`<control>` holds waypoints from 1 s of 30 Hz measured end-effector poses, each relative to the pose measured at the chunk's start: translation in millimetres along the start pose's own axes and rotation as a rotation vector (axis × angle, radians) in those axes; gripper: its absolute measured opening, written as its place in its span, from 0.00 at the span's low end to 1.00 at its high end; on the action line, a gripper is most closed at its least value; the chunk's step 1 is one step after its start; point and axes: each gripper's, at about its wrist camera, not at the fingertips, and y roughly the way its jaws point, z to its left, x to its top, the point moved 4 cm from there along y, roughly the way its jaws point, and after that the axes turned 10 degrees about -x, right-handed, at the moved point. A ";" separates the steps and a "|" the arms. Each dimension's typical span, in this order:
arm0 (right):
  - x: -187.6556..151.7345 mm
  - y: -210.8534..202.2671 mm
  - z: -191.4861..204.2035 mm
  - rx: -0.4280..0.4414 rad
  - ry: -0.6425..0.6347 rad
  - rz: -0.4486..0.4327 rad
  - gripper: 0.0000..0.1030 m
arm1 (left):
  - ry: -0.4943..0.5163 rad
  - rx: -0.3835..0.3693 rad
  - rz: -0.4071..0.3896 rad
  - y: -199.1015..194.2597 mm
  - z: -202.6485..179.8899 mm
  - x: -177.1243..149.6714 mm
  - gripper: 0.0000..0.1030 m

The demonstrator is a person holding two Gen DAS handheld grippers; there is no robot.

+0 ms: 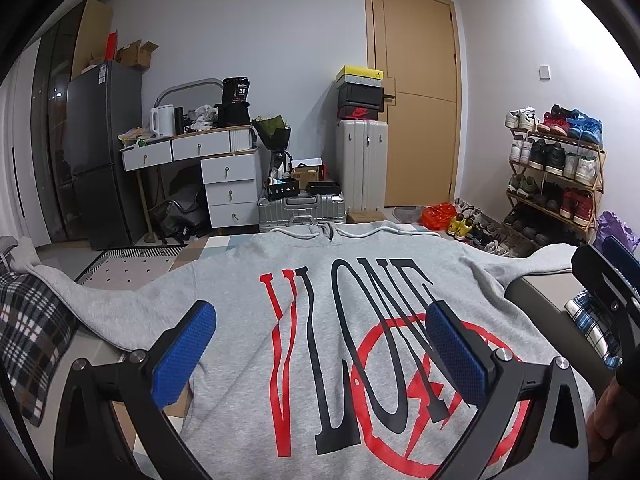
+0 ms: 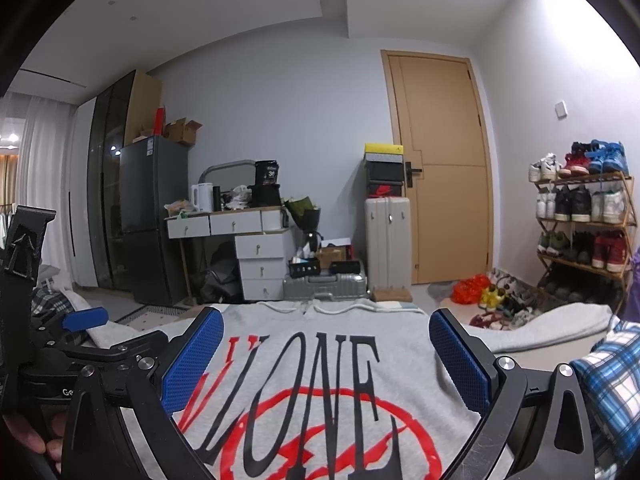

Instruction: Fold large clothes

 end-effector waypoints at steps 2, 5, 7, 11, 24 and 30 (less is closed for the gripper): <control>-0.4 -0.6 0.0 0.000 -0.001 -0.002 1.00 | 0.002 0.002 -0.001 -0.3 -0.3 0.1 0.99; -0.7 -0.9 0.2 0.001 -0.001 -0.001 1.00 | 0.002 0.003 -0.001 -0.5 -0.3 -0.2 0.99; -0.7 -1.1 -0.1 -0.001 -0.001 -0.002 1.00 | 0.001 0.003 -0.001 -0.6 -0.1 -0.4 0.99; -1.7 -1.5 1.0 0.000 0.000 0.000 1.00 | 0.000 0.004 -0.002 -0.9 1.2 0.0 0.99; -2.3 0.0 1.4 0.006 -0.005 0.003 1.00 | -0.022 0.001 0.017 1.1 7.4 -0.3 0.99; -2.6 1.7 1.2 0.021 -0.001 0.017 1.00 | -0.038 -0.005 0.029 1.7 7.8 -1.1 0.99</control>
